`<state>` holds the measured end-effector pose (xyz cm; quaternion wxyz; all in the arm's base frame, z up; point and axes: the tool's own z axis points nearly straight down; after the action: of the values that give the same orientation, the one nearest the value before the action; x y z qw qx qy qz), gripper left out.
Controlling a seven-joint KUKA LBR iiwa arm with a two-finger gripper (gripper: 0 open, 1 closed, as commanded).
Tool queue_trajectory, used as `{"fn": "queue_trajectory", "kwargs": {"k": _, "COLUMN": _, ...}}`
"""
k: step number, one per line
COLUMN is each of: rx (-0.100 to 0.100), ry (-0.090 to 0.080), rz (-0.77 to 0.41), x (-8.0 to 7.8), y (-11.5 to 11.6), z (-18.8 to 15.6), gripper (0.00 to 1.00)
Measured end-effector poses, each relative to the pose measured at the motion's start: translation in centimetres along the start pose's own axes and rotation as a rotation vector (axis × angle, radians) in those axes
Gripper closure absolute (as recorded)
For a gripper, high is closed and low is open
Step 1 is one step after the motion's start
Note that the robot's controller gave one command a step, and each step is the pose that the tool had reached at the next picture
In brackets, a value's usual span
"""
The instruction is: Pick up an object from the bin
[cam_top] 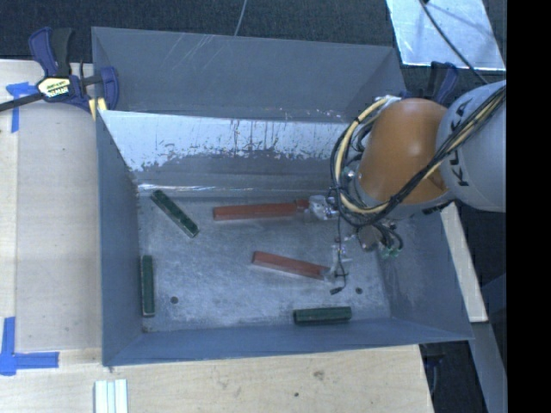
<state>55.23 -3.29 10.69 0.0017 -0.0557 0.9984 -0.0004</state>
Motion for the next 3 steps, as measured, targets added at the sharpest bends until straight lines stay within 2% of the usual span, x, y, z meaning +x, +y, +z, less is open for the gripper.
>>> {"fn": "queue_trajectory", "kwargs": {"k": 1, "rx": 0.0, "ry": 0.0, "rz": -0.001, "x": 0.0, "y": 0.0, "z": 0.0, "gripper": 0.0}}
{"fn": "queue_trajectory", "kwargs": {"k": 2, "rx": -0.001, "ry": 0.001, "rz": -0.083, "x": 4.5, "y": 4.4, "z": 3.2, "gripper": 1.0}}
{"fn": "queue_trajectory", "kwargs": {"k": 3, "rx": -0.001, "ry": 0.001, "rz": -0.083, "x": 4.5, "y": 4.4, "z": 3.2, "gripper": 1.0}}
